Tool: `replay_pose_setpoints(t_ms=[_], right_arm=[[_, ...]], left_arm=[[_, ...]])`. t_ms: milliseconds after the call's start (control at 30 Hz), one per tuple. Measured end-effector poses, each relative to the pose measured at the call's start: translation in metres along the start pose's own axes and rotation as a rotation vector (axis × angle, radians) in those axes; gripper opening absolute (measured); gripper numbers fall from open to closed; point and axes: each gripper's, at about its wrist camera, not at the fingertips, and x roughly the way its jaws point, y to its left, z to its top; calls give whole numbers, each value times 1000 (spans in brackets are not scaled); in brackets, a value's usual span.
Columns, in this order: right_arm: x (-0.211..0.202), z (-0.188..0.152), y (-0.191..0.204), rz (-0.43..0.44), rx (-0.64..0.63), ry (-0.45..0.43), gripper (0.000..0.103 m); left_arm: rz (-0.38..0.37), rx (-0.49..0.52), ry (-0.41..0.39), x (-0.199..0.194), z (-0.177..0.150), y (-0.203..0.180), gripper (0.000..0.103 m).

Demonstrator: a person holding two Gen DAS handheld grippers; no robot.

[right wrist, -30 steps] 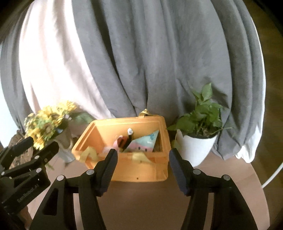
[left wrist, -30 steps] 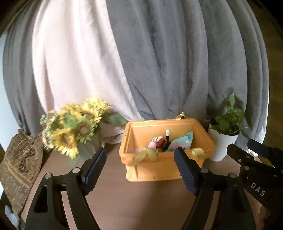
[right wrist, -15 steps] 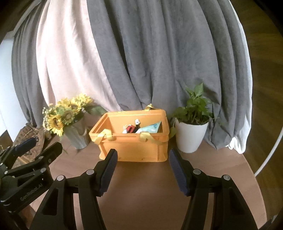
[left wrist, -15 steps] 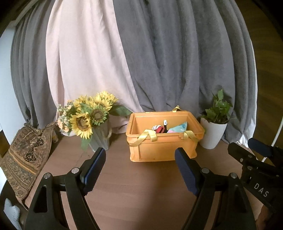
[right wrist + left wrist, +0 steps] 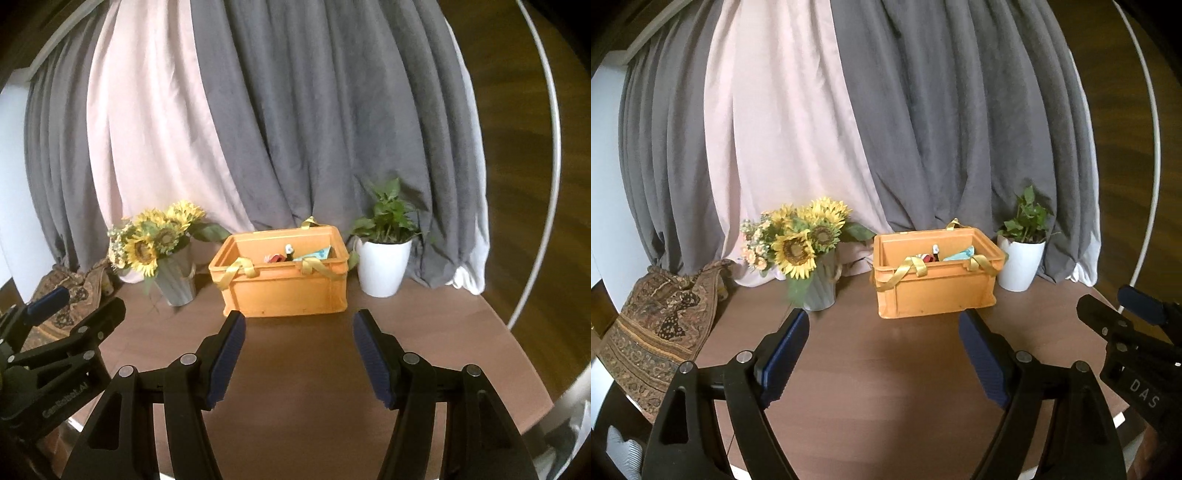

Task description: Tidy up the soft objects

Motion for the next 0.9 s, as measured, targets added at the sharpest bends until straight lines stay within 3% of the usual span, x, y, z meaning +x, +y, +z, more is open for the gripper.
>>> replay_pose_setpoints(t_ms=[333,900], right_arm=[[-65,-29,21,-32,34,-4,62],[-137,-61,-13,-7,44,-13,62]], left_arm=[[-8,16,-25,-57,-19,10,93],[24,-12,-3,-136,-60,-17,98]])
